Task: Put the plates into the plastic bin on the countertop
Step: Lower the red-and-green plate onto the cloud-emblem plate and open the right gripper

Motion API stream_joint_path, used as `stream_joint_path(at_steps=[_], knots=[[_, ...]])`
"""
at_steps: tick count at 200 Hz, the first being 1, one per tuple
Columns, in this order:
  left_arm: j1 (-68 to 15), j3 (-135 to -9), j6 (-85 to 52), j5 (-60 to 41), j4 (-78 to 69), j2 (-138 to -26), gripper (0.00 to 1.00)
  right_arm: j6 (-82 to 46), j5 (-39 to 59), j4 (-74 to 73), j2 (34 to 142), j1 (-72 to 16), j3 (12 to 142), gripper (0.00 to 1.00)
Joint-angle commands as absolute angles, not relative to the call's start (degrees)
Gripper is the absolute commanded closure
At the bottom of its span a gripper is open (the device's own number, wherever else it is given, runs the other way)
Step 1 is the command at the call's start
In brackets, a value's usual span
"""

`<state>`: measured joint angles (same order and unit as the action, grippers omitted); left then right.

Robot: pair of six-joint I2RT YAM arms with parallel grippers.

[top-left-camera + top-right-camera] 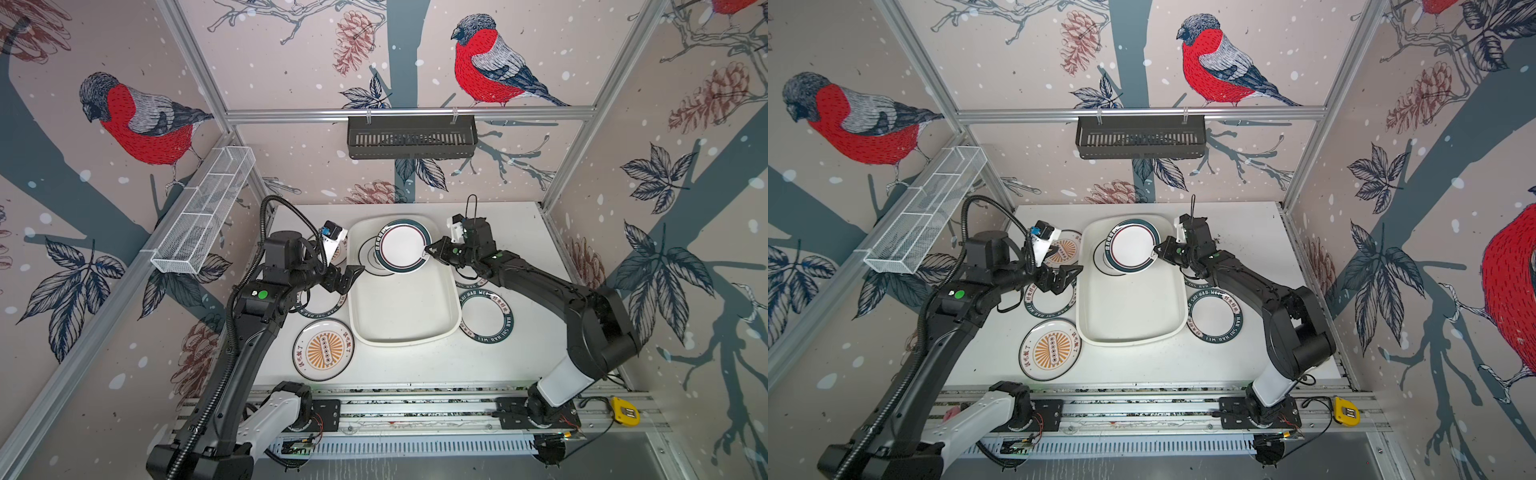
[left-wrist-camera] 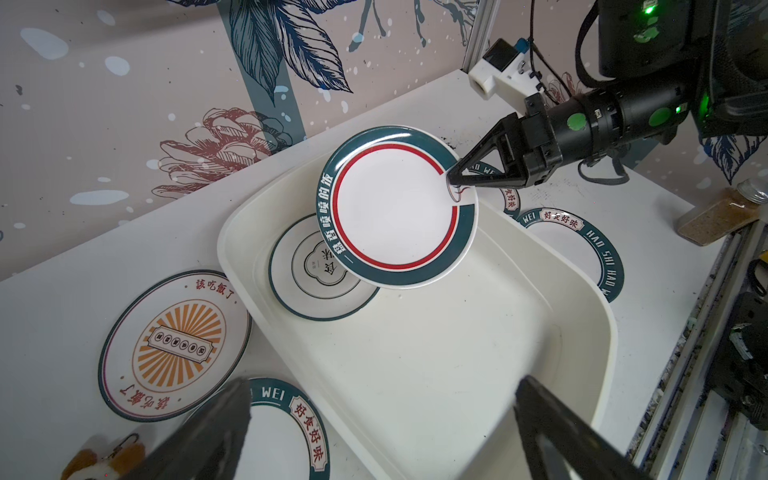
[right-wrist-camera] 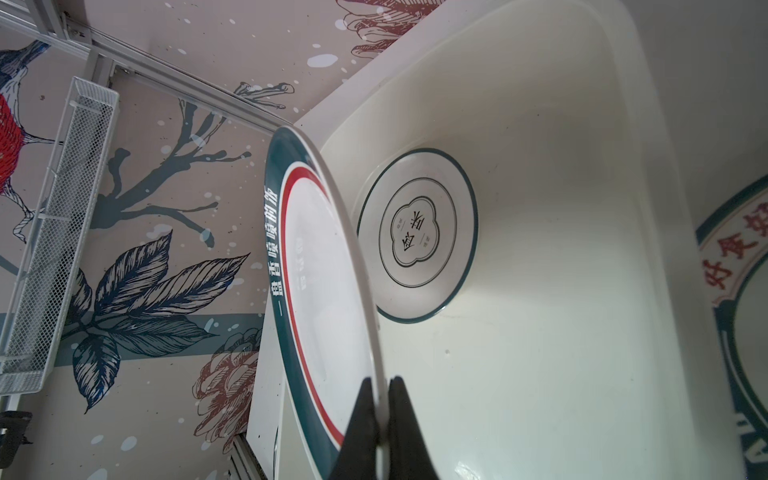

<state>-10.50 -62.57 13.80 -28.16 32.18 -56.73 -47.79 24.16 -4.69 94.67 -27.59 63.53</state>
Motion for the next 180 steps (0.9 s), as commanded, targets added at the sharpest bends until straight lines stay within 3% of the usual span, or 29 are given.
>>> stream_joint_path(at_steps=[1, 95, 180], knots=[[-10.5, -62.7, 13.7, -27.5, 30.3, -56.7, 0.02, -46.6, 24.6, -8.5, 96.0, -28.1, 64.4, 0.98], [-10.5, -63.1, 12.7, -32.2, 30.1, -55.8, 0.02, -45.5, 18.9, -4.2, 100.1, -29.1, 67.0, 0.98], [-10.5, -64.5, 12.0, -35.0, 31.0, -56.2, 0.02, -47.2, 20.0, -3.0, 110.2, -29.3, 75.8, 0.98]])
